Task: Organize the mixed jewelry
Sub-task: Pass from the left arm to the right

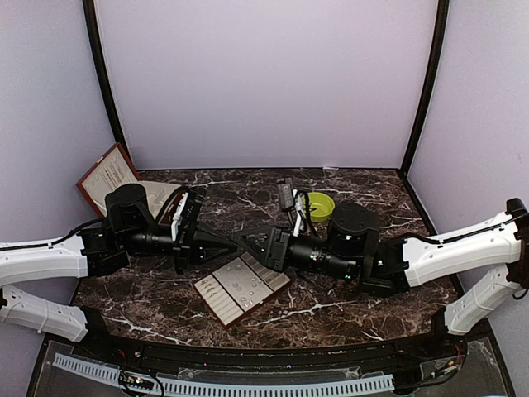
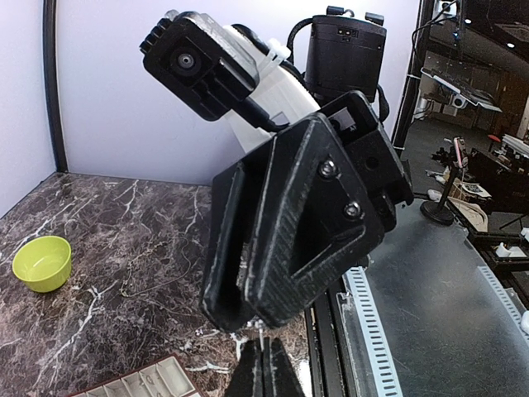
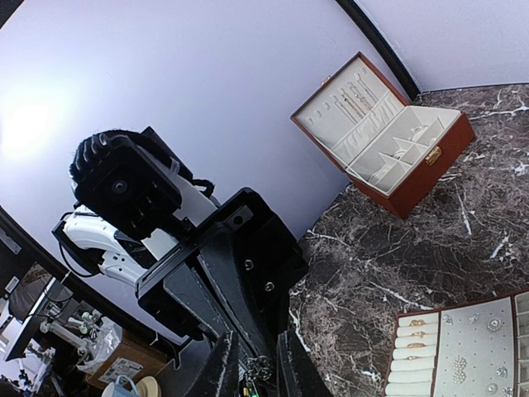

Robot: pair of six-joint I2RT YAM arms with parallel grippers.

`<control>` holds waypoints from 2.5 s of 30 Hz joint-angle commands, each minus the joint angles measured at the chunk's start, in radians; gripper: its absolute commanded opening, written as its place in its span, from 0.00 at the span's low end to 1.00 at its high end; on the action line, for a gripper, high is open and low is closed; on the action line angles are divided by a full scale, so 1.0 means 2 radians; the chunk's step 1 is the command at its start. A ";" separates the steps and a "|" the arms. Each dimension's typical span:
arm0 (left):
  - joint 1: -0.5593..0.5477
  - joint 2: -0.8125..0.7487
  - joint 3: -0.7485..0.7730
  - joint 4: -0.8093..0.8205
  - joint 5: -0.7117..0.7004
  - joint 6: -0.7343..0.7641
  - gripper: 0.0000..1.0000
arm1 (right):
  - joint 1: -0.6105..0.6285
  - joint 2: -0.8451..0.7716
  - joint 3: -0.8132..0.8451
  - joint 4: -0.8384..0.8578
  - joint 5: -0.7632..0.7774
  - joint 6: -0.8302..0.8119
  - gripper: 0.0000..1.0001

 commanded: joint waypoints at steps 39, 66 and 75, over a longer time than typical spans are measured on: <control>-0.002 -0.005 -0.002 0.002 -0.018 0.006 0.00 | 0.003 -0.002 0.009 0.024 0.003 0.012 0.11; -0.006 -0.007 0.000 -0.006 -0.034 0.006 0.19 | -0.002 -0.021 0.008 -0.028 0.045 -0.007 0.07; -0.006 -0.021 0.002 -0.020 -0.069 0.012 0.45 | -0.007 -0.016 0.009 -0.052 0.031 0.014 0.07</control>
